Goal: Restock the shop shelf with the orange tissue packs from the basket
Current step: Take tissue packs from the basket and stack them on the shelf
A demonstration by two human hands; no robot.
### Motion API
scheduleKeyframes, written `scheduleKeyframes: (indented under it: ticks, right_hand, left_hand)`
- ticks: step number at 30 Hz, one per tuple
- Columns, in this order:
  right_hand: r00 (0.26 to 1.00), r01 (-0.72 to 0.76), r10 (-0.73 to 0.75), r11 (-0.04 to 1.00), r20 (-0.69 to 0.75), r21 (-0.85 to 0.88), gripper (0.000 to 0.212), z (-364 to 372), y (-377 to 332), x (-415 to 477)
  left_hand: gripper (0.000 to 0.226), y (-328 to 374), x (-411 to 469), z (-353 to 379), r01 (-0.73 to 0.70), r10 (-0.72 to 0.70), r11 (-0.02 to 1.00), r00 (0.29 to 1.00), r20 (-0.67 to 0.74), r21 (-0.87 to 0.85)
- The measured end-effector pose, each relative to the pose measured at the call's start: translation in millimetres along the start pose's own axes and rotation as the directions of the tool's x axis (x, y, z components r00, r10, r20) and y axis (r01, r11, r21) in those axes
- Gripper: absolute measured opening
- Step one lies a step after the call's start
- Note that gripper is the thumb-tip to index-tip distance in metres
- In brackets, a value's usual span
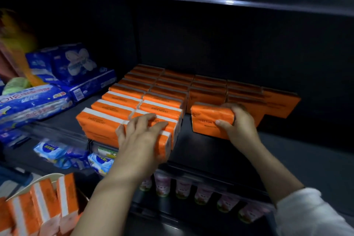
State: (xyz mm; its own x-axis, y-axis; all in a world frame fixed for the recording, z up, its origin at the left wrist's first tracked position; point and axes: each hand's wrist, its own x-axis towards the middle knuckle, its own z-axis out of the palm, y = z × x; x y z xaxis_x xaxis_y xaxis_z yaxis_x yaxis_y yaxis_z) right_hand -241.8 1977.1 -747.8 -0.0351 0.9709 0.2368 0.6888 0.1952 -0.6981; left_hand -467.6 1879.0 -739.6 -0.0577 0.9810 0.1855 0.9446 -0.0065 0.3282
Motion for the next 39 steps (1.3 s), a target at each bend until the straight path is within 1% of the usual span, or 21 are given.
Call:
scheduleKeyframes:
  ticks: [2, 3, 5, 6, 8, 12, 16, 19, 22, 25, 27, 29, 31, 32, 33, 35, 37, 39]
  right_hand:
    - [0.999, 0.024, -0.029, 0.992, -0.041, -0.123, 0.046, 8, 0, 2]
    - [0.998, 0.02, -0.034, 0.975, -0.059, -0.219, 0.047, 10, 1, 2]
    - [0.996, 0.005, -0.039, 0.915, -0.076, -0.404, 0.049, 13, 1, 3]
    - [0.994, 0.008, -0.056, 0.887, -0.092, -0.462, 0.049, 14, 0, 3]
    - [0.985, 0.025, -0.107, 0.863, -0.132, -0.505, 0.05, 19, -2, 4]
    - [0.981, 0.012, -0.103, 0.881, -0.167, -0.473, 0.05, 32, -3, 12]
    - [0.967, 0.028, -0.134, 0.899, -0.215, -0.437, 0.05, 43, -6, 17]
    - [0.975, -0.012, -0.088, 0.898, -0.205, -0.44, 0.052, 46, -8, 19]
    - [0.975, -0.002, -0.103, 0.881, -0.196, -0.474, 0.053, 45, -7, 19]
    - [0.986, -0.043, -0.044, 0.863, -0.161, -0.503, 0.058, 41, -11, 16]
    - [0.988, -0.063, -0.015, 0.87, -0.154, -0.488, 0.059, 36, -18, 11]
    - [0.985, -0.051, -0.03, 0.891, -0.171, -0.45, 0.057, 29, -30, 2]
    - [0.972, 0.002, -0.089, 0.928, -0.216, -0.372, 0.056, 23, -45, -11]
    - [0.96, 0.058, -0.141, 0.946, -0.242, -0.32, 0.054, 22, -53, -20]
    - [0.943, 0.135, -0.207, 0.954, -0.262, -0.269, 0.052, 22, -62, -31]
    - [0.903, 0.288, -0.333, 0.938, -0.272, -0.194, 0.046, 27, -80, -58]
    - [0.894, 0.38, -0.395, 0.919, -0.214, -0.11, 0.042, 36, -100, -89]
    - [0.88, 0.464, -0.464, 0.885, -0.101, -0.017, 0.043, 47, -119, -115]
  left_hand:
    - [0.084, -3, 2, 4, 0.006, -0.005, 1.0, 1.0, -0.022, 0.029]
    - [0.084, -4, 3, 6, 0.008, -0.007, 1.0, 0.999, -0.044, 0.022]
    - [0.083, -7, 4, 9, -0.006, 0.007, 1.0, 0.996, -0.086, 0.012]
    - [0.082, -9, 4, 10, -0.017, 0.019, 1.0, 0.995, -0.1, 0.017]
    - [0.079, -10, 4, 11, -0.032, 0.034, 0.999, 0.993, -0.115, 0.023]
    - [0.078, -9, 4, 12, -0.041, 0.044, 0.999, 0.991, -0.125, 0.024]
    - [0.083, -11, 5, 15, -0.049, 0.052, 0.998, 0.989, -0.142, 0.028]
    - [0.084, -13, 5, 17, -0.053, 0.057, 0.998, 0.986, -0.156, 0.029]
    - [0.084, -14, 5, 17, -0.054, 0.058, 0.998, 0.988, -0.145, 0.029]
    - [0.084, -14, 5, 17, -0.065, 0.071, 0.997, 0.988, -0.137, 0.046]
    - [0.085, -12, 4, 15, -0.067, 0.072, 0.997, 0.989, -0.127, 0.044]
    - [0.084, -11, 0, 11, -0.043, 0.046, 0.999, 0.99, -0.131, 0.023]
    - [0.079, -9, -10, 0, -0.036, 0.034, 0.999, 0.98, -0.196, -0.005]
    - [0.075, -8, -18, -6, -0.039, 0.032, 0.999, 0.973, -0.23, -0.027]
    - [0.071, -9, -26, -12, -0.045, 0.03, 0.998, 0.965, -0.259, -0.051]
    - [0.068, -18, -51, -24, -0.041, 0.006, 0.993, 0.951, -0.309, -0.106]
    - [0.061, -33, -82, -29, -0.007, -0.075, 0.975, 0.931, -0.356, -0.224]
    - [0.048, -54, -121, -24, 0.065, -0.218, 0.925, 0.897, -0.383, -0.375]
